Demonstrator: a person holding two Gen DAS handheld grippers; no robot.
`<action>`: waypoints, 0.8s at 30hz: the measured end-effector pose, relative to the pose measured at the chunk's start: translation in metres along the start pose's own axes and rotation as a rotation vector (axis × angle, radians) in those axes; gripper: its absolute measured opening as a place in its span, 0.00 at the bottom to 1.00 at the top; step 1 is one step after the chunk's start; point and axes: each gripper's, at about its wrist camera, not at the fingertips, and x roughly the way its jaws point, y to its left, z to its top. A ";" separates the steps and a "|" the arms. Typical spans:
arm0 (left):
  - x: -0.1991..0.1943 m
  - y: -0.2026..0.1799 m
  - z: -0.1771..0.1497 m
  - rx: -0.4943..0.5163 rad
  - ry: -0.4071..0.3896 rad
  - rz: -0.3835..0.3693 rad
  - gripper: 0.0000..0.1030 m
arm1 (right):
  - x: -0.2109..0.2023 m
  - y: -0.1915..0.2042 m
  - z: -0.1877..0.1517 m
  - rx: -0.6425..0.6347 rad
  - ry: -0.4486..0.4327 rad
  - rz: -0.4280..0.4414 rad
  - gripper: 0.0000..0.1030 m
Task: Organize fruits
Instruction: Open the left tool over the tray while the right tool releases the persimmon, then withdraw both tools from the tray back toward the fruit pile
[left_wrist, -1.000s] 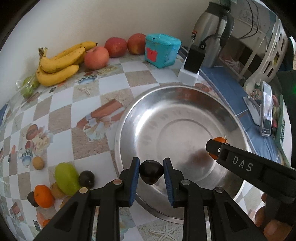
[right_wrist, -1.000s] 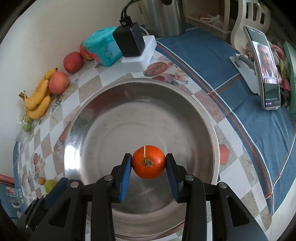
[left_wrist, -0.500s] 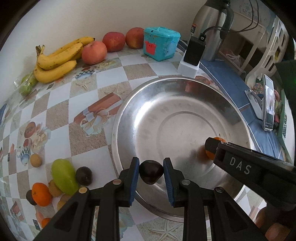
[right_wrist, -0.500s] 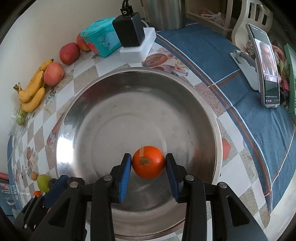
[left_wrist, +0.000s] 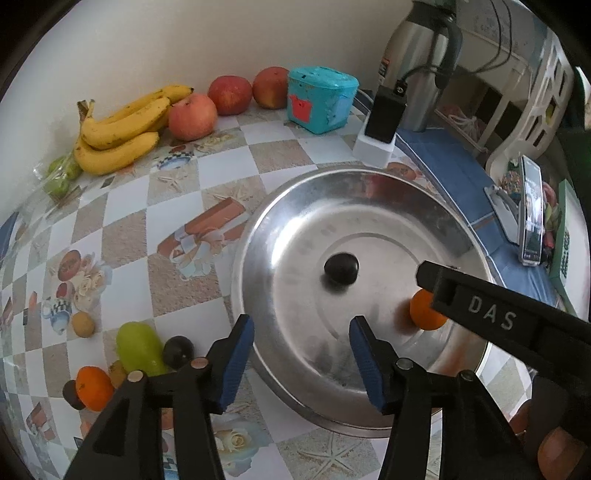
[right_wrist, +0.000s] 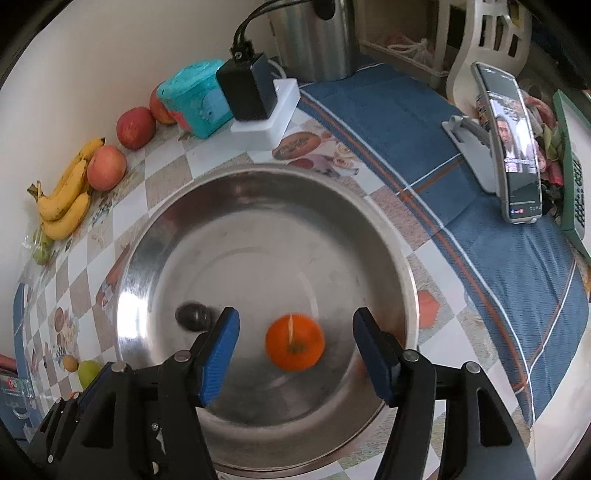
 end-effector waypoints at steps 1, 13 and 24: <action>-0.002 0.003 0.001 -0.011 -0.002 0.002 0.56 | -0.001 -0.001 0.000 0.005 -0.003 0.000 0.63; -0.026 0.089 0.002 -0.317 -0.031 0.120 0.69 | 0.001 0.008 -0.001 -0.033 0.007 -0.011 0.63; -0.043 0.156 -0.015 -0.527 -0.027 0.222 0.69 | -0.012 0.057 -0.015 -0.193 -0.009 0.041 0.63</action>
